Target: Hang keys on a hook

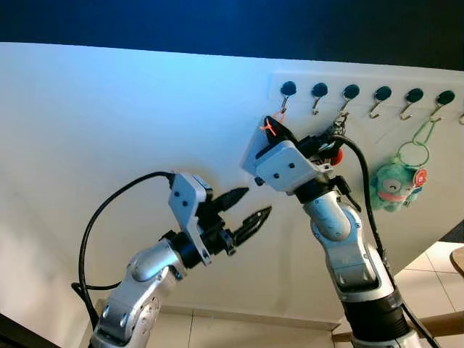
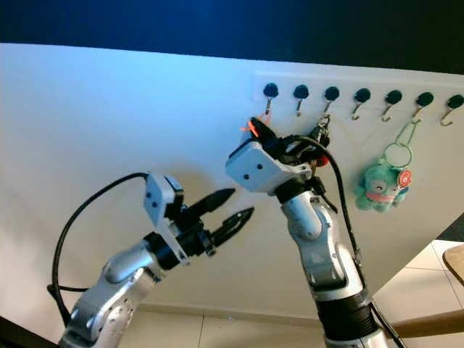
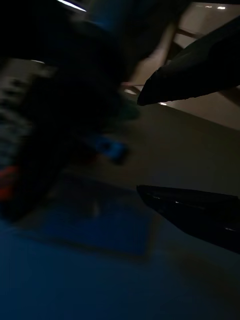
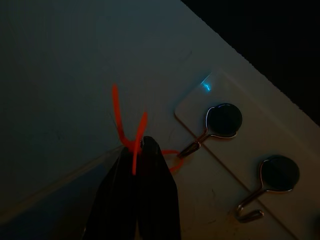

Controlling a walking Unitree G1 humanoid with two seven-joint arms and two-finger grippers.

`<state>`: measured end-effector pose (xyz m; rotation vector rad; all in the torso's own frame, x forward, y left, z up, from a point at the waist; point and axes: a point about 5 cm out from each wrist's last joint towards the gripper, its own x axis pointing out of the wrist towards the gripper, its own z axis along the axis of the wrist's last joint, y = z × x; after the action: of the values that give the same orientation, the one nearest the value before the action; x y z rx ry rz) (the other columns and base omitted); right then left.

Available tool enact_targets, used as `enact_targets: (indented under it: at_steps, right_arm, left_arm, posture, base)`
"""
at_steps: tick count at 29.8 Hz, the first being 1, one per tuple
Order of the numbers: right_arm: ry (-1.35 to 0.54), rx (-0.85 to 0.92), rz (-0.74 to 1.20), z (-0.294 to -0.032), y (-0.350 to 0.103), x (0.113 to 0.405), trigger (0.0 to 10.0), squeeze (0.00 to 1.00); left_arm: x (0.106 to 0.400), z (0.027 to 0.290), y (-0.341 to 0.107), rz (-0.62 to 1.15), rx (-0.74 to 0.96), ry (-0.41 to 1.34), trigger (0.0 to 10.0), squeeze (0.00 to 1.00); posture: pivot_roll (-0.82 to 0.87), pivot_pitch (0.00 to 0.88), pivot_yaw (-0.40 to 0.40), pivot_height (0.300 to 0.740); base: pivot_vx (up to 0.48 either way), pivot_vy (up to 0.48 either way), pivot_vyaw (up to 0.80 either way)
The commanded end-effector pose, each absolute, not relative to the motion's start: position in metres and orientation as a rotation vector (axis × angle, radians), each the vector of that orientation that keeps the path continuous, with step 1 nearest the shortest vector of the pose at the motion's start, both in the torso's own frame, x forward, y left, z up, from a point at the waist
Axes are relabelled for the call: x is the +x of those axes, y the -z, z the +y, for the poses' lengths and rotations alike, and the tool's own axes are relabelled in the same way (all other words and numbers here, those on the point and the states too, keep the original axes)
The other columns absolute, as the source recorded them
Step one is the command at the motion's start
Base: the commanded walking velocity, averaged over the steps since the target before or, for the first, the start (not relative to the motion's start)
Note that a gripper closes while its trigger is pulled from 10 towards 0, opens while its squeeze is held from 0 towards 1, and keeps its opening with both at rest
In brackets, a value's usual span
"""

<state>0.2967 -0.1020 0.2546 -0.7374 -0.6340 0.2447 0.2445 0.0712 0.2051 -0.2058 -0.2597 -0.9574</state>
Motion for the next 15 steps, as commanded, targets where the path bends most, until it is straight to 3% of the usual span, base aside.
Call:
enact_targets:
  at_steps: [1, 9, 15]
  right_arm:
    - [-0.337, -0.751, -0.511, -0.096, -0.226, 0.3, 10.0, 0.0]
    - [-0.332, -0.743, -0.516, -0.096, -0.227, 0.3, 10.0, 0.0]
    - [-0.321, -0.729, -0.525, -0.097, -0.229, 0.299, 10.0, 0.0]
  left_arm:
    - [0.241, 0.069, -0.216, -0.303, -0.224, 0.976, 10.0, 0.0]
    - [0.249, 0.071, -0.22, -0.317, -0.192, 0.919, 10.0, 0.0]
    - [0.271, 0.095, -0.203, -0.263, -0.082, 0.746, 10.0, 0.0]
  posture:
    - [0.03, 0.071, -0.031, 0.74]
    - [0.03, 0.07, -0.03, 0.74]
    - [0.03, 0.071, -0.029, 0.74]
  base:
    - [0.0, 0.0, 0.0]
    - [0.0, 0.0, 0.0]
    - [0.0, 0.0, 0.0]
